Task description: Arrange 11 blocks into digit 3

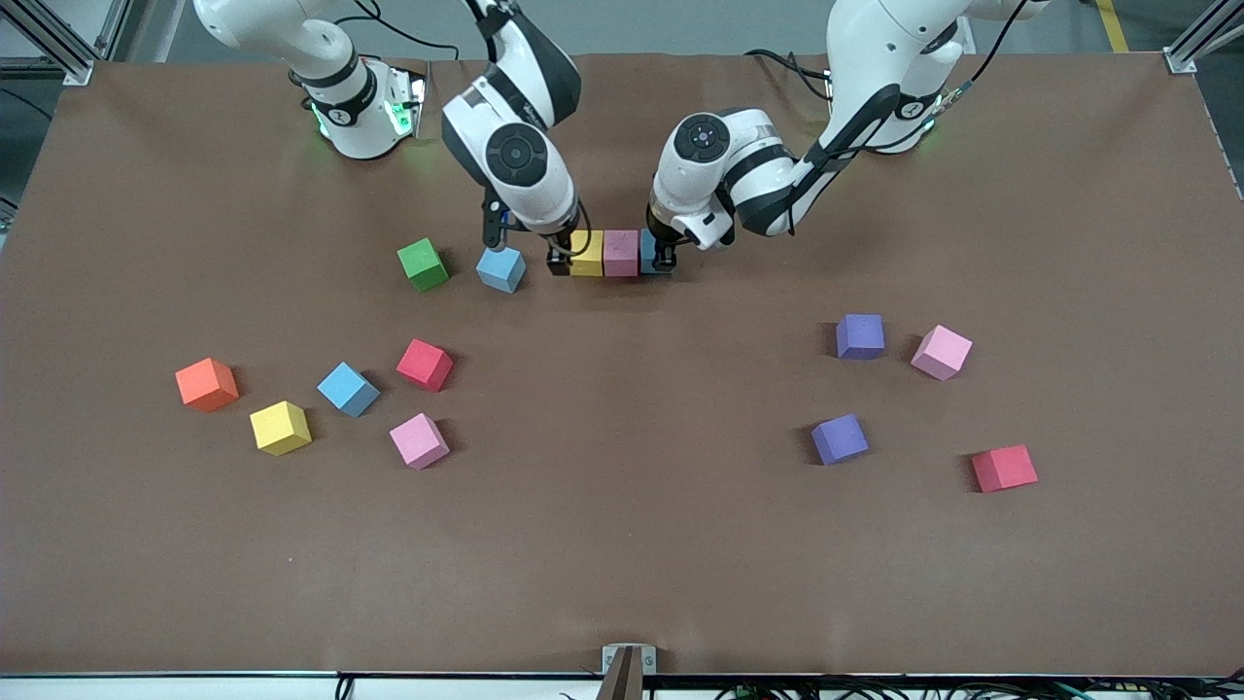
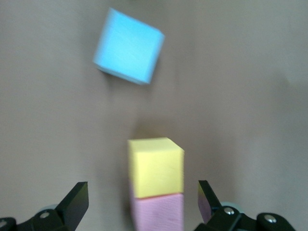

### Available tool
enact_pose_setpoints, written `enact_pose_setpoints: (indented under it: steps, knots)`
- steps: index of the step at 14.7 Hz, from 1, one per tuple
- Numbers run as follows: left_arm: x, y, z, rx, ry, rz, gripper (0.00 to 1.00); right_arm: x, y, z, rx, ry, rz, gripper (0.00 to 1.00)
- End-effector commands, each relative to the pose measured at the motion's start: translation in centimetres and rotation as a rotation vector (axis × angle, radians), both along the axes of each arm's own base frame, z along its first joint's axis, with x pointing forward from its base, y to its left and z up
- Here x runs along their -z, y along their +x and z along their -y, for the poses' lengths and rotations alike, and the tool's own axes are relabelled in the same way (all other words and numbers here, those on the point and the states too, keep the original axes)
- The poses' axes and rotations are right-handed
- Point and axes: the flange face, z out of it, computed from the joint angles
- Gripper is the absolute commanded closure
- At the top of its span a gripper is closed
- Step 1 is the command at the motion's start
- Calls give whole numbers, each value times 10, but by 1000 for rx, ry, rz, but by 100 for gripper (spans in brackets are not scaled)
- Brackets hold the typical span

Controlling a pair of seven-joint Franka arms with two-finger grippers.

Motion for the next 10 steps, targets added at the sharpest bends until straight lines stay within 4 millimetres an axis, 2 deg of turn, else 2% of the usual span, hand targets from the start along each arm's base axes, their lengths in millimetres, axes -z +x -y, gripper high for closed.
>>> enact_pose_setpoints:
  steps: [1,4,7,8,10]
  knots:
    - [1,-1,6,-50,-5,9,91,-24,40,27,-58,-44,89,0]
    - [-1,2,9,-52,-11,12,91,-31,72,60,-233,-31,123,0]
    - [-1,3,10,-54,-14,10,91,-29,104,114,-507,21,101,0]
    - [-1,3,11,-51,-15,11,91,-31,109,129,-607,39,90,0]
    - [2,2,10,-36,-11,13,89,-34,118,146,-800,78,88,0]
